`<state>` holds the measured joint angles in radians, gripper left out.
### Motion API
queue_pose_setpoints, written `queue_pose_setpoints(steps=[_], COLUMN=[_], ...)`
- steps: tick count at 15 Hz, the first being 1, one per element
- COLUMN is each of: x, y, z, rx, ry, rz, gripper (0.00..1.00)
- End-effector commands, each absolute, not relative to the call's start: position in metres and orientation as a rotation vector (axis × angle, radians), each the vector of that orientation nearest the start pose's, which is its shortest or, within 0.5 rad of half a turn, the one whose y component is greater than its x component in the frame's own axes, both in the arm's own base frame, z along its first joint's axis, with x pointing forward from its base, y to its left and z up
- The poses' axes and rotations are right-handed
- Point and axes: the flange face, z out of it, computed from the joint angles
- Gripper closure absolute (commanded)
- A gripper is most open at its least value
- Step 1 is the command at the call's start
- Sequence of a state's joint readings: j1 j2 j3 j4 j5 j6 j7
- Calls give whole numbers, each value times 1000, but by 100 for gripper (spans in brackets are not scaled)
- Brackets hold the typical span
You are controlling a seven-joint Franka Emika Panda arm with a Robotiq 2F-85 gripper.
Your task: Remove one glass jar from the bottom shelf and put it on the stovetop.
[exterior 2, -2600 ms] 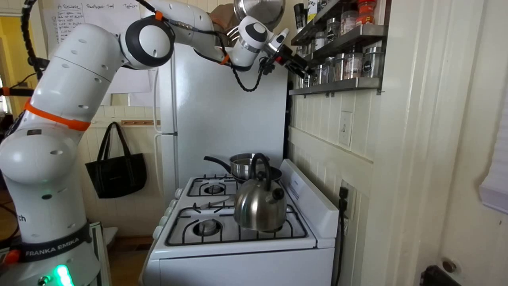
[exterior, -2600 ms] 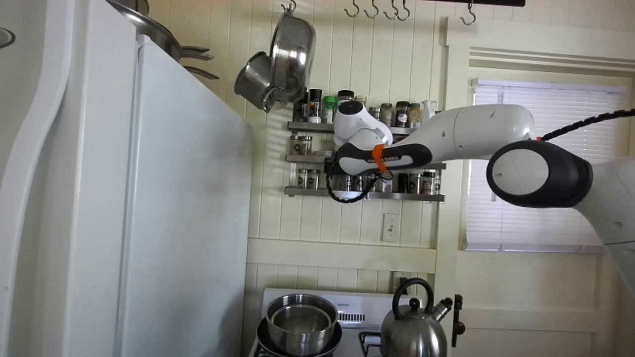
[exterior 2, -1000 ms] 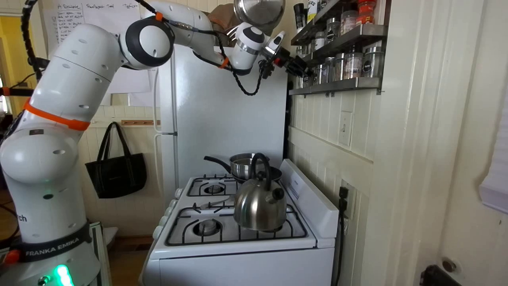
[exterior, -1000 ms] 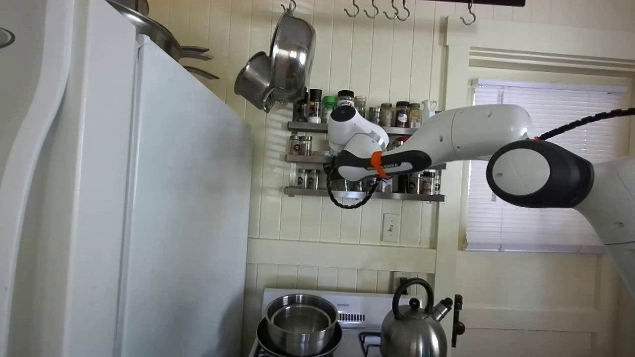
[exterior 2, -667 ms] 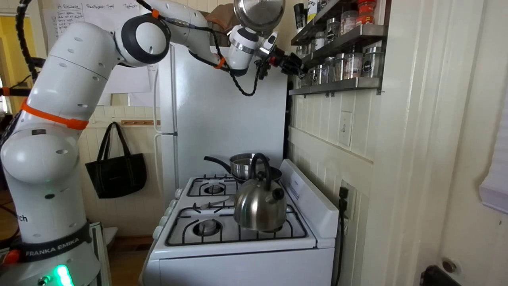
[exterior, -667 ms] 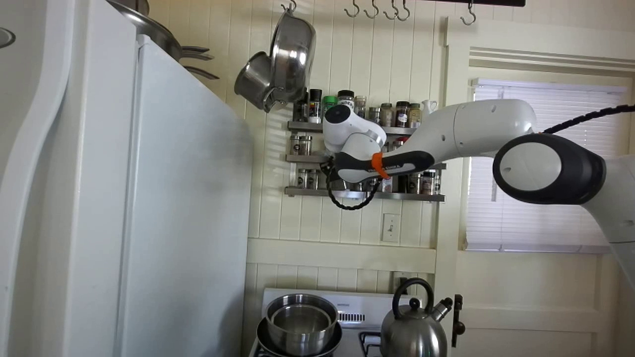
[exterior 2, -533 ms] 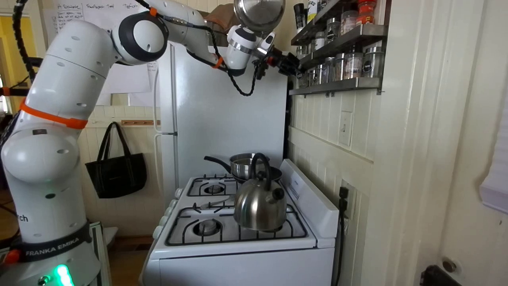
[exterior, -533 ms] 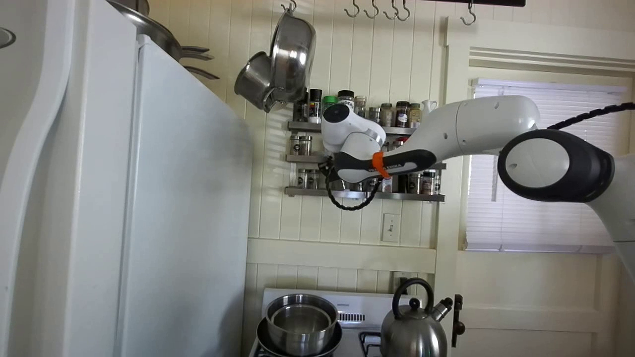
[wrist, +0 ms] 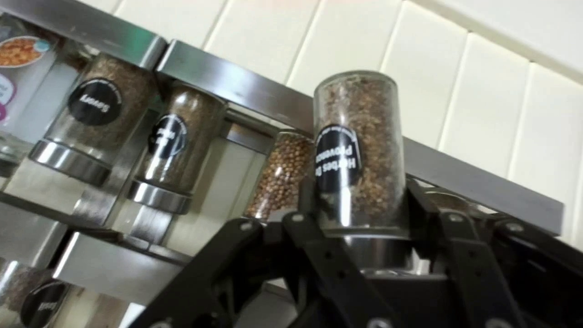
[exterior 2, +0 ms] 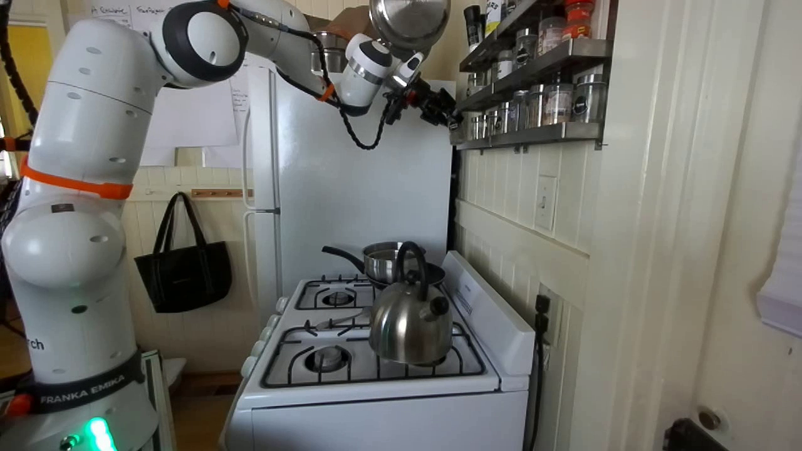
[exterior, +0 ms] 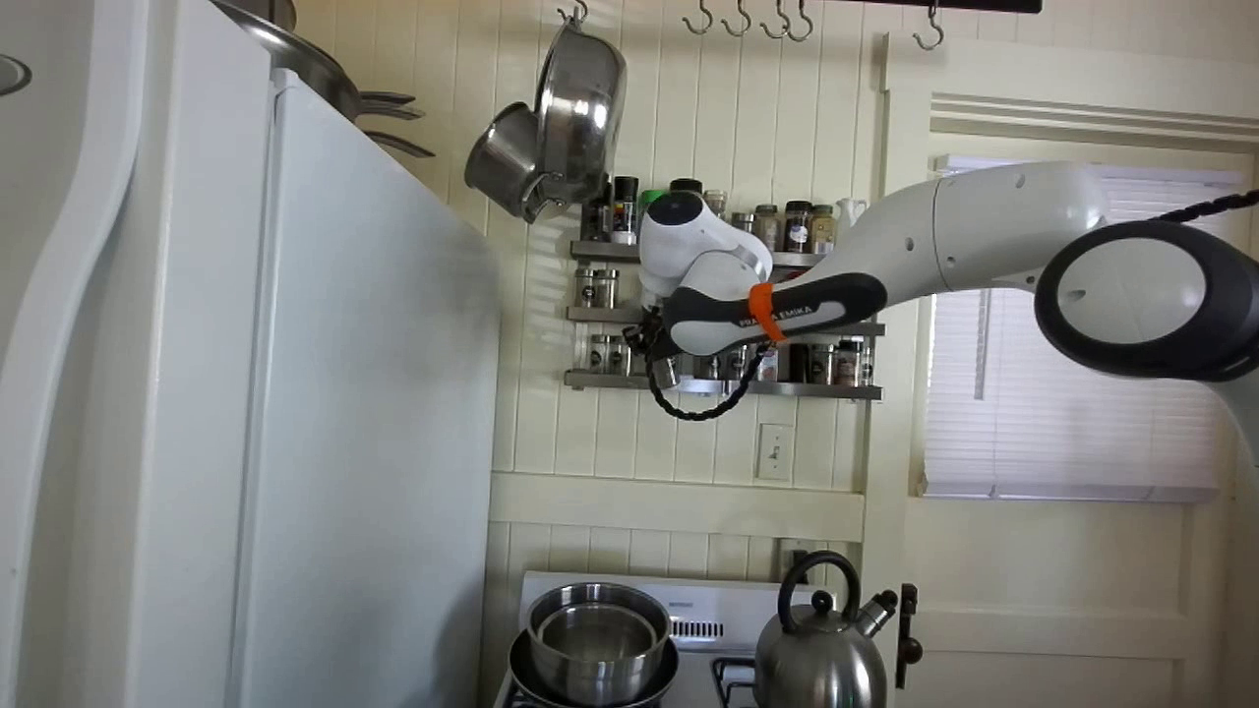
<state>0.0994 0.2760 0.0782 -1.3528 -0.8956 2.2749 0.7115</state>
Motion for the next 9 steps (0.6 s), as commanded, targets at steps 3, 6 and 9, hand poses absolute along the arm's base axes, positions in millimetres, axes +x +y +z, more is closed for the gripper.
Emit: queue_pose_setpoints(steps=[3, 6, 9], x=[634, 611, 586], y=[82, 76, 94], z=[654, 647, 619], rx=[-2949, -2805, -2692], ry=[104, 26, -13], rz=[-1524, -1492, -1435], gripper=[77, 77, 77])
